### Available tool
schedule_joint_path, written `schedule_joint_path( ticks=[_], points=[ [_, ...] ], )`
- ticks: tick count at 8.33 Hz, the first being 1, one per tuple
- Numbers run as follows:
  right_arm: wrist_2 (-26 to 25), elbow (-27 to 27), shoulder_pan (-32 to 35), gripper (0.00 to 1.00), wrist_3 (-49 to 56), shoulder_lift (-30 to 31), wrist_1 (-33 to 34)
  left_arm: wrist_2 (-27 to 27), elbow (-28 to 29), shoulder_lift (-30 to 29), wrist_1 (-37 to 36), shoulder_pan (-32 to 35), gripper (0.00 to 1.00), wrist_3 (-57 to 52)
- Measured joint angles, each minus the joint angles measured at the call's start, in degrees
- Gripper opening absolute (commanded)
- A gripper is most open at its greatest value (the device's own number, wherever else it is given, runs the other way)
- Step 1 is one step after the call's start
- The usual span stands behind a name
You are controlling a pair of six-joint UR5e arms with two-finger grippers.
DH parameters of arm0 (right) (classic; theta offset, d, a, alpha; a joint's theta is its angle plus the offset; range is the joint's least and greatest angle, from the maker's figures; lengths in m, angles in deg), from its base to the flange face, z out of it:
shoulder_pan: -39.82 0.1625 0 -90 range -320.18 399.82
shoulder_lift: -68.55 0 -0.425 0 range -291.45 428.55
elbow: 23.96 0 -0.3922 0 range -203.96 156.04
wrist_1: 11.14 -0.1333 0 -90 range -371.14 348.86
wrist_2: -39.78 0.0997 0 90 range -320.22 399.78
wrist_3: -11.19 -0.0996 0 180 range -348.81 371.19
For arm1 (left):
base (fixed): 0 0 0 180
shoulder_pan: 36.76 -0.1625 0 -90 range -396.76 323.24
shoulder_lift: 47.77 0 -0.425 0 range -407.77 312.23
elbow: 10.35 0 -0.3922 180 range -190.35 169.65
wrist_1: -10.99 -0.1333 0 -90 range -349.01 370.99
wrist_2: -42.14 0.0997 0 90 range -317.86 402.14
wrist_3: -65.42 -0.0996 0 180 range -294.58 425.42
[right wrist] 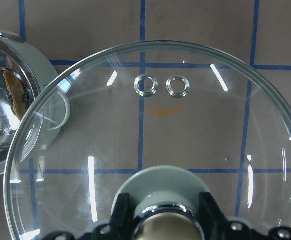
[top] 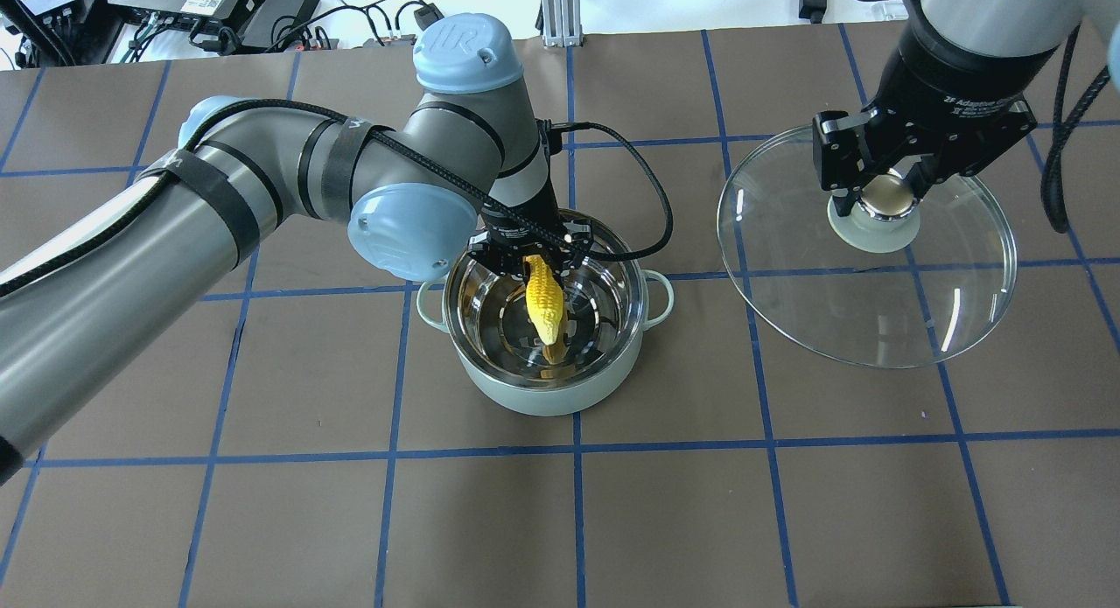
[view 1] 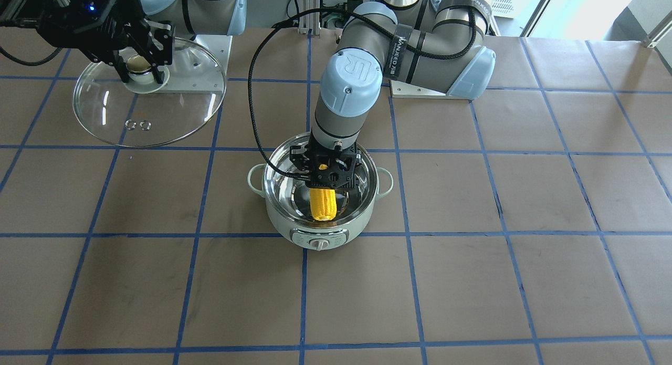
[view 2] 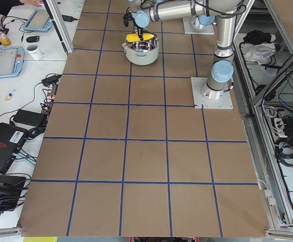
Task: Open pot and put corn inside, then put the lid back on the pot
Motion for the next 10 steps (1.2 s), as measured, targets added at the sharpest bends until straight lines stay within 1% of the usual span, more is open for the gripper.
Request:
schedule_joint_path(
  ticks=[3, 4, 6, 7, 9, 10],
  points=[
    [0.1, 0.0, 0.0, 0.14, 0.3, 0.0, 0.1, 0.6, 0.1, 0.8, -0.1, 0.1, 1.00, 1.5],
    [0.1, 0.0, 0.0, 0.14, 0.5, 0.0, 0.1, 1.0, 0.3, 1.5, 0.9, 0.0, 1.00, 1.7],
    [0.1, 0.0, 0.0, 0.14, 1.5, -0.1, 0.1, 1.3, 1.9, 4.3, 5.5, -1.3, 1.00, 0.8],
    [0.1, 0.0, 0.0, 0.14, 1.7, -0.2, 0.1, 1.6, 4.1, 5.4, 8.7, -3.1, 1.00, -1.2],
    [0.1, 0.0, 0.0, 0.14, 1.9, -0.4, 0.1, 5.1, 9.6, 6.1, 14.9, -10.0, 1.00, -7.4],
    [0.1, -0.1, 0.0, 0.14, 1.9, -0.4, 0.2, 6.3, 11.5, 6.1, 16.3, -13.7, 1.00, -10.3]
  ],
)
